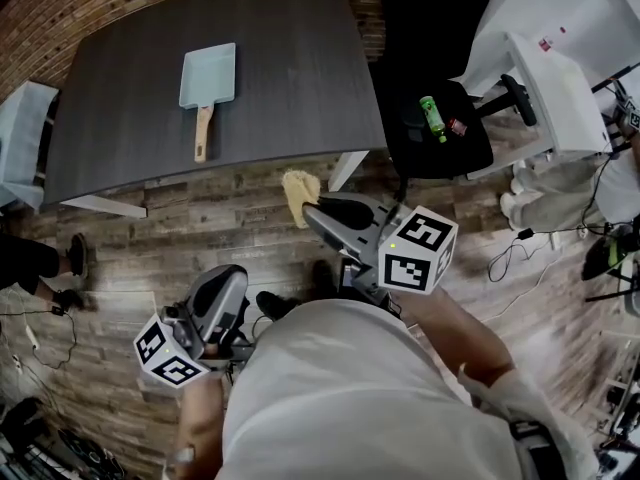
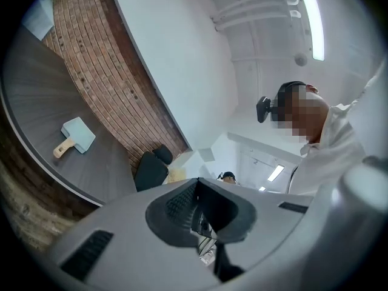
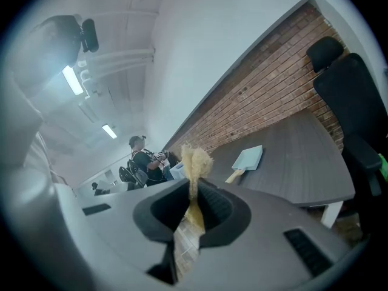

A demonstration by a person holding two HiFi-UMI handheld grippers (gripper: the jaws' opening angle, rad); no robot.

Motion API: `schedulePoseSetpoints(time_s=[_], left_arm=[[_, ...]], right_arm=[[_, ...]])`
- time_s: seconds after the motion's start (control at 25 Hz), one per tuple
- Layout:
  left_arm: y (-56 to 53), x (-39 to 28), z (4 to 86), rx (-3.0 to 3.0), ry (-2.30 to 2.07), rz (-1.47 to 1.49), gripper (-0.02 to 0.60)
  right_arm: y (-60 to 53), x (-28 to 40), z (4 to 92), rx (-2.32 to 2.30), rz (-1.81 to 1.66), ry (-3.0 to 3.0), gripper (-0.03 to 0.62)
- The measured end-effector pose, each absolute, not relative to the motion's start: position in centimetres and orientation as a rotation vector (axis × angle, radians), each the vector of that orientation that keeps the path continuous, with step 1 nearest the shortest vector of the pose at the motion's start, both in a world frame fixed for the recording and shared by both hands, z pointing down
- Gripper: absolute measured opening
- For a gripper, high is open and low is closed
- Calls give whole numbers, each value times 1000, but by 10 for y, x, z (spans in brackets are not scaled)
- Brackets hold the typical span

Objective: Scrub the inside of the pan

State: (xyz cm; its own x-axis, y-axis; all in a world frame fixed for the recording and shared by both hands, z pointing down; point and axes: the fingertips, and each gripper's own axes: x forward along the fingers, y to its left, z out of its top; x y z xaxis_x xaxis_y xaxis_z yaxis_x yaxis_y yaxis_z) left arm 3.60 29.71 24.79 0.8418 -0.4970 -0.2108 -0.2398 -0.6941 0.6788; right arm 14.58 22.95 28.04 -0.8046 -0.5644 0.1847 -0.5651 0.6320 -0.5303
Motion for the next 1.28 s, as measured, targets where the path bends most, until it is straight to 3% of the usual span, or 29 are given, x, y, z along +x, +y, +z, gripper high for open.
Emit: schedulePoseSetpoints(time_s=[0.68, 1.28], left_arm=[[280, 109, 253, 2310, -592, -484, 9], [251, 108, 265, 2274, -609, -489, 9]], right_arm=[[203, 217, 303, 911, 1043, -2813, 43], [177, 222, 321, 929, 1120, -2775, 43]])
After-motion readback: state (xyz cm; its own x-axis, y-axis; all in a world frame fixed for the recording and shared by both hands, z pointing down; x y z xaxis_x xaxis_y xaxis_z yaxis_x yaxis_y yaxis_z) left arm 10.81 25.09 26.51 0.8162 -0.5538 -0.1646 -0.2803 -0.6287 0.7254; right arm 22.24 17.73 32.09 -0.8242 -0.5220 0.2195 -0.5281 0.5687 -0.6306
